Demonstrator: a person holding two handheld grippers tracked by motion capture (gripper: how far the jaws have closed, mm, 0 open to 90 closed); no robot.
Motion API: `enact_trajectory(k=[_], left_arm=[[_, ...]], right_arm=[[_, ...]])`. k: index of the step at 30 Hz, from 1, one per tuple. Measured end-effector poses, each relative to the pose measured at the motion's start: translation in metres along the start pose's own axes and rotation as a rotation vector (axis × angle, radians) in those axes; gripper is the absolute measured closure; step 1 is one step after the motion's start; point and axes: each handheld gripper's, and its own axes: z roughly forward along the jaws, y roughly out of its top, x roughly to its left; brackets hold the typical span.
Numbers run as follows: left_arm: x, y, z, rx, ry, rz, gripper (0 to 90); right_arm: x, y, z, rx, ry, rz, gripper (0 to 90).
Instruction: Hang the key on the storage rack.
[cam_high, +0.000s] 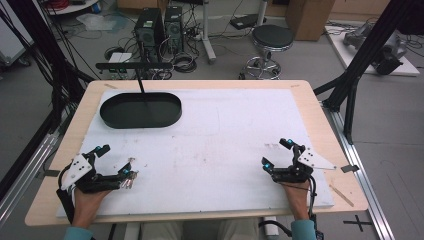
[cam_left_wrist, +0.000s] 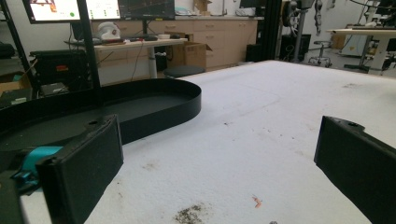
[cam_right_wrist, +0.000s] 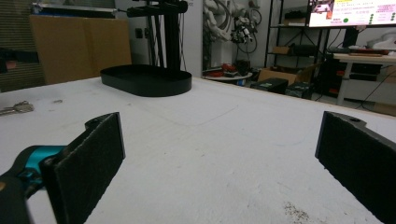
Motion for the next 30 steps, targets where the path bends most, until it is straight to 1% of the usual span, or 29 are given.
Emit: enact_trajectory(k=[4, 6, 7, 9, 10, 11, 14, 15, 16, 17, 18, 19, 20, 21, 22, 23, 24, 25, 26, 27, 28, 29, 30], left_arm=[[0.0, 0.0, 0.0, 0.0, -0.002, -0.002, 1.7], [0.002, 0.0, 0.0, 0.001, -0.006, -0.008, 1.7], [0.002, 0.001, 0.0, 0.001, -0.007, -0.017, 1.7], [0.004, 0.003, 0.0, 0.023, -0.004, -0.008, 1.7], [0.005, 0.01, -0.002, 0.037, -0.017, 0.003, 1.7], [0.005, 0.01, -0.002, 0.037, -0.017, 0.003, 1.7], [0.008, 0.027, -0.005, 0.06, -0.044, 0.037, 1.7], [0.009, 0.036, -0.005, 0.079, -0.053, 0.05, 1.7], [0.011, 0.049, -0.004, 0.113, -0.068, 0.069, 1.7], [0.011, 0.049, -0.004, 0.113, -0.068, 0.069, 1.7], [0.013, 0.059, -0.002, 0.147, -0.094, 0.08, 1.7], [0.013, 0.065, -0.001, 0.165, -0.112, 0.088, 1.7], [0.013, 0.076, 0.002, 0.212, -0.155, 0.115, 1.7], [0.013, 0.076, 0.002, 0.212, -0.155, 0.115, 1.7], [0.011, 0.086, 0.006, 0.264, -0.197, 0.152, 1.7], [0.011, 0.086, 0.006, 0.264, -0.197, 0.152, 1.7], [0.01, 0.095, 0.01, 0.325, -0.226, 0.201, 1.7], [0.01, 0.095, 0.01, 0.325, -0.226, 0.201, 1.7], [0.007, 0.101, 0.015, 0.373, -0.241, 0.24, 1.7], [0.007, 0.101, 0.015, 0.373, -0.241, 0.24, 1.7], [0.006, 0.105, 0.018, 0.404, -0.25, 0.255, 1.7], [0.004, 0.108, 0.022, 0.443, -0.269, 0.264, 1.7], [0.003, 0.109, 0.024, 0.466, -0.277, 0.268, 1.7]], right_arm=[[0.0, 0.0, 0.0, -0.001, 0.0, -0.006, 0.5], [0.0, 0.0, 0.001, -0.005, -0.004, -0.012, 0.6], [0.001, 0.0, 0.0, 0.0, -0.001, -0.005, 0.5], [0.001, 0.0, 0.0, 0.0, 0.0, -0.007, 0.6], [0.0, 0.0, 0.0, -0.003, -0.002, -0.01, 0.5], [0.0, 0.0, 0.0, -0.004, -0.001, -0.01, 0.5], [0.0, 0.0, 0.0, -0.004, 0.001, -0.007, 0.5], [0.0, 0.0, 0.0, -0.004, 0.001, -0.007, 0.6], [0.0, 0.0, 0.0, -0.002, 0.002, -0.001, 0.5], [0.0, 0.0, 0.0, -0.002, 0.002, -0.001, 0.5], [0.0, 0.0, 0.0, -0.003, 0.001, -0.003, 0.6], [0.0, 0.0, 0.0, -0.002, 0.001, -0.004, 0.5], [0.0, 0.0, 0.0, -0.004, 0.001, -0.007, 0.6], [0.0, 0.0, 0.0, -0.003, 0.0, -0.005, 0.6], [0.0, 0.0, 0.0, -0.005, 0.0, -0.011, 0.6], [0.0, 0.0, 0.0, -0.005, 0.0, -0.011, 0.6], [-0.001, 0.0, 0.0, -0.006, -0.001, -0.014, 0.5], [-0.001, 0.0, 0.0, -0.006, -0.001, -0.014, 0.5], [0.0, 0.0, 0.0, -0.004, -0.001, -0.013, 0.5], [0.0, 0.0, 0.0, -0.004, -0.001, -0.013, 0.5], [0.0, 0.0, 0.0, -0.005, -0.003, -0.012, 0.5], [0.0, 0.0, 0.0, -0.005, -0.002, -0.013, 0.6], [0.0, 0.0, 0.0, -0.003, -0.001, -0.01, 0.6]])
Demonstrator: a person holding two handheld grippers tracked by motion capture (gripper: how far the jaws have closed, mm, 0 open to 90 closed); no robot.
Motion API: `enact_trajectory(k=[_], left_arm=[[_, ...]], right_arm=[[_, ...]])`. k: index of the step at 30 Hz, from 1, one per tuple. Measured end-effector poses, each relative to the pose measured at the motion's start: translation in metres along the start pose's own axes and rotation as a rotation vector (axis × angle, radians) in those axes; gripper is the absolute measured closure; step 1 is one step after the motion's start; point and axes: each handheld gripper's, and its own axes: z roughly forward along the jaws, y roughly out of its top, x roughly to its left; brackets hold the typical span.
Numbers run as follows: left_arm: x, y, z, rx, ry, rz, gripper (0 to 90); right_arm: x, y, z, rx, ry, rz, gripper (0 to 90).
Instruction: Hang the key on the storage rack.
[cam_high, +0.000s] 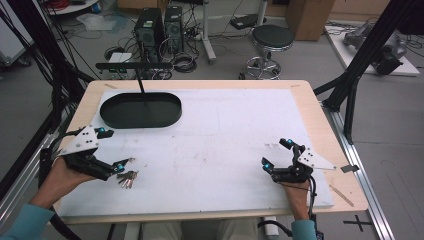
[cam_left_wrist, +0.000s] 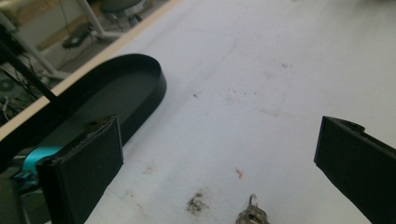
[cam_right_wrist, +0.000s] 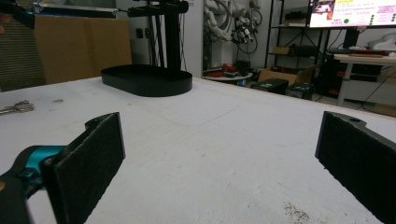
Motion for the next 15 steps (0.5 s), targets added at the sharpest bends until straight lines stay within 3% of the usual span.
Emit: enact_trajectory(k=[1, 2, 3, 5, 11, 15], left_arm=[[0.0, 0.0, 0.0, 0.0, 0.0, 0.0, 1.7], [-0.001, 0.004, 0.004, 0.052, -0.02, 0.015, 1.7], [-0.001, 0.004, 0.004, 0.052, -0.02, 0.015, 1.7], [-0.003, 0.006, 0.008, 0.1, -0.029, 0.041, 1.7], [-0.005, 0.004, 0.022, 0.22, -0.059, 0.04, 1.8], [-0.005, 0.001, 0.029, 0.25, -0.06, 0.025, 2.3]], right_arm=[[0.0, 0.0, 0.0, 0.0, 0.0, 0.0, 0.6], [0.0, 0.0, 0.0, 0.0, 0.0, 0.001, 0.5], [0.0, 0.0, 0.0, 0.0, 0.0, 0.001, 0.5], [0.0, 0.0, 0.0, 0.0, 0.0, 0.001, 0.5], [0.001, 0.0, 0.0, 0.003, 0.002, 0.005, 0.6], [0.0, 0.0, 0.0, 0.0, 0.0, 0.001, 0.6]])
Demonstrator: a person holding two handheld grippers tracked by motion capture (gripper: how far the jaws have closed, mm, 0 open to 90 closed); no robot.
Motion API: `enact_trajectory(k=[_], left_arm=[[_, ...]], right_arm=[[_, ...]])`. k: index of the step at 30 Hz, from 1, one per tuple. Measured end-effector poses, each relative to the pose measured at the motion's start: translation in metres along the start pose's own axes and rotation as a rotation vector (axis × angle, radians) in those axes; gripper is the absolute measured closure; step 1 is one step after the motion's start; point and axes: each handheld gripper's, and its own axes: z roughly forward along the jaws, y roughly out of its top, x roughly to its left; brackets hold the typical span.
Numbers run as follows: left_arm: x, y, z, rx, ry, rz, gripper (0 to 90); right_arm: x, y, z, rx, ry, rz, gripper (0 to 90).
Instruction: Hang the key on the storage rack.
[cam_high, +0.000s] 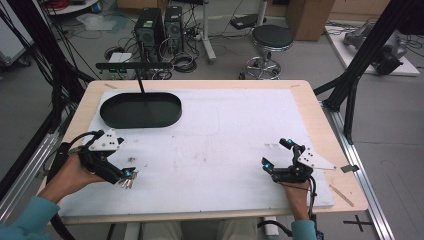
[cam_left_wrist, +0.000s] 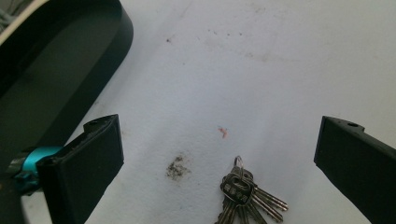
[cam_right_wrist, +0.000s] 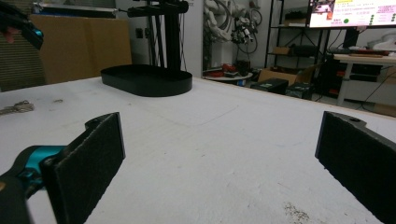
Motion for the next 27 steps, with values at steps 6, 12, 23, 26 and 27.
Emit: enact_trajectory(k=[6, 12, 23, 26, 27], left_arm=[[0.003, -0.002, 0.011, 0.074, -0.02, -0.013, 10.6], [0.001, -0.001, 0.02, 0.13, -0.028, -0.008, 13.6], [-0.002, 0.003, 0.032, 0.218, -0.057, -0.017, 21.0], [-0.002, 0.003, 0.035, 0.253, -0.065, -0.016, 25.7], [-0.002, 0.003, 0.035, 0.253, -0.065, -0.016, 27.5]], right_arm=[[0.0, 0.0, 0.0, 0.0, -0.001, 0.001, 0.6], [-0.001, 0.0, 0.0, -0.002, 0.001, -0.001, 0.6], [0.0, 0.0, 0.0, 0.001, 0.003, 0.008, 0.6], [0.0, 0.0, 0.0, 0.0, 0.002, 0.003, 0.6], [0.0, 0.0, 0.0, 0.001, 0.003, 0.003, 0.6]])
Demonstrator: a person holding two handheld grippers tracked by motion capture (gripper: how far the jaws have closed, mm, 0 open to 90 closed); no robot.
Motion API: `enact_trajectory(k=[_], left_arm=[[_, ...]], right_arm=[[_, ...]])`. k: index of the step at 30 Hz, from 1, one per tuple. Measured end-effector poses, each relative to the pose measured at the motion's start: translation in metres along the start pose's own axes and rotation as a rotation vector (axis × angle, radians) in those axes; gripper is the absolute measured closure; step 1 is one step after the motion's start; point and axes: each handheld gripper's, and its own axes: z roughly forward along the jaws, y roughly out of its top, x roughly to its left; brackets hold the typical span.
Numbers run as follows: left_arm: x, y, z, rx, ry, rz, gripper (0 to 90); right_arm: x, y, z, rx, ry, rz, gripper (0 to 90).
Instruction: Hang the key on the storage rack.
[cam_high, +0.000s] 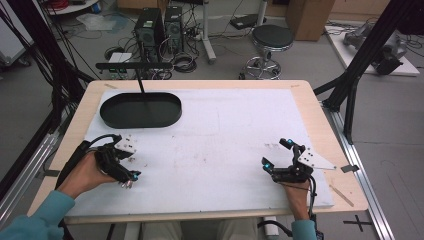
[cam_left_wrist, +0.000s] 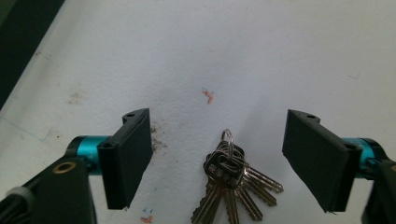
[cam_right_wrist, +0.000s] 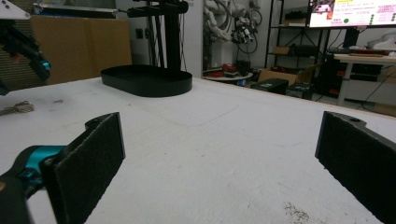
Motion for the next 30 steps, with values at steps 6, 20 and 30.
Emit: enact_trajectory(k=[6, 20, 30], left_arm=[[-0.001, 0.002, 0.003, 0.051, 0.004, -0.013, 36.8], [-0.004, 0.006, 0.008, 0.131, 0.004, -0.031, 54.8], [-0.004, 0.008, 0.012, 0.174, -0.001, -0.049, 67.4]], right_arm=[[0.0, 0.0, 0.0, -0.001, -0.001, 0.0, 0.6], [0.0, 0.0, 0.0, -0.003, -0.002, -0.005, 0.6], [0.0, 0.0, 0.0, 0.0, -0.001, 0.003, 0.5]])
